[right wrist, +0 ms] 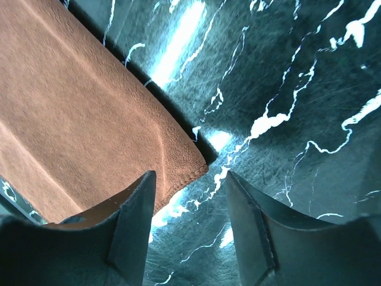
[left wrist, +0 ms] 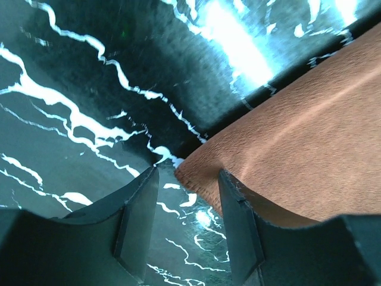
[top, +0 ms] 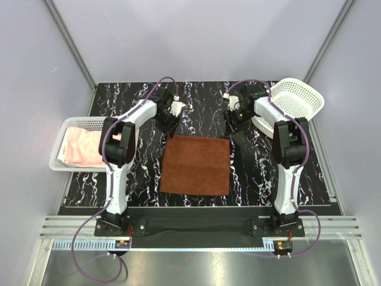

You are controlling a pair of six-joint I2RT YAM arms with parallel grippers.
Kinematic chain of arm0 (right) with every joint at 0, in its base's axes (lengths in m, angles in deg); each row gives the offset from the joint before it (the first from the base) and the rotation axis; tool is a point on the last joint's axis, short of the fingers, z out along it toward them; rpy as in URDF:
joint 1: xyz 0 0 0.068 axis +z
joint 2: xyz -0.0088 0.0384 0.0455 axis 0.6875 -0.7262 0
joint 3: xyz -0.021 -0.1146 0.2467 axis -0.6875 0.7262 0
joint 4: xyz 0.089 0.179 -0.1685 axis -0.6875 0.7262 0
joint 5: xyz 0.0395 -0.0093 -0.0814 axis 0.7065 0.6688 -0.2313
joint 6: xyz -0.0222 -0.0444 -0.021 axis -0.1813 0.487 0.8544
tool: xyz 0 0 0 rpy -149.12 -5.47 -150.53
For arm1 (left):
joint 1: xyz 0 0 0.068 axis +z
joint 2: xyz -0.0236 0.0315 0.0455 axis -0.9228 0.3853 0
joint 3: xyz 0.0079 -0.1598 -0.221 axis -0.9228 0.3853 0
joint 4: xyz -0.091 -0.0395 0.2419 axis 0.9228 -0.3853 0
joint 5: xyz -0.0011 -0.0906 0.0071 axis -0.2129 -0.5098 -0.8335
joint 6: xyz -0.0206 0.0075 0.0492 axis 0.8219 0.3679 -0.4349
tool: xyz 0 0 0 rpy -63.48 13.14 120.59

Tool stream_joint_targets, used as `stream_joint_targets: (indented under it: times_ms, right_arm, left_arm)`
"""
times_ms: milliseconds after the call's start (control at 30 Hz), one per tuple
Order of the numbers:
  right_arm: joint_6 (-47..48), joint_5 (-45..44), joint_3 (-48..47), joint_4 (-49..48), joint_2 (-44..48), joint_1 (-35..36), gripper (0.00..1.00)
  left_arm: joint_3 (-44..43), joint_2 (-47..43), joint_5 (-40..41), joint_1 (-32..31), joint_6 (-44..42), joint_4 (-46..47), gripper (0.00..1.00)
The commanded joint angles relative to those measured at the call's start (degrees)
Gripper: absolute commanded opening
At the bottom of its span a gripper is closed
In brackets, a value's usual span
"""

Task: Fold and stack the towels
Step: Fold the towel

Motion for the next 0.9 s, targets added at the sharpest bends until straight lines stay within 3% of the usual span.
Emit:
stream_joint_targets:
  times_ms: [0,867]
  right_arm:
    - [3.2,1.8,-1.2,2.5,-1.7,-0.4,0.58]
    - [8.3,3.6,-3.1,4.5,-7.3,-0.4,0.43]
  left_arm:
    - [-3.0,0.3,-3.1,0.1,-1.6,0.5,0.50]
    - [-7.6,4.9,-7.9,2.4,-4.5,-4.4,0.38]
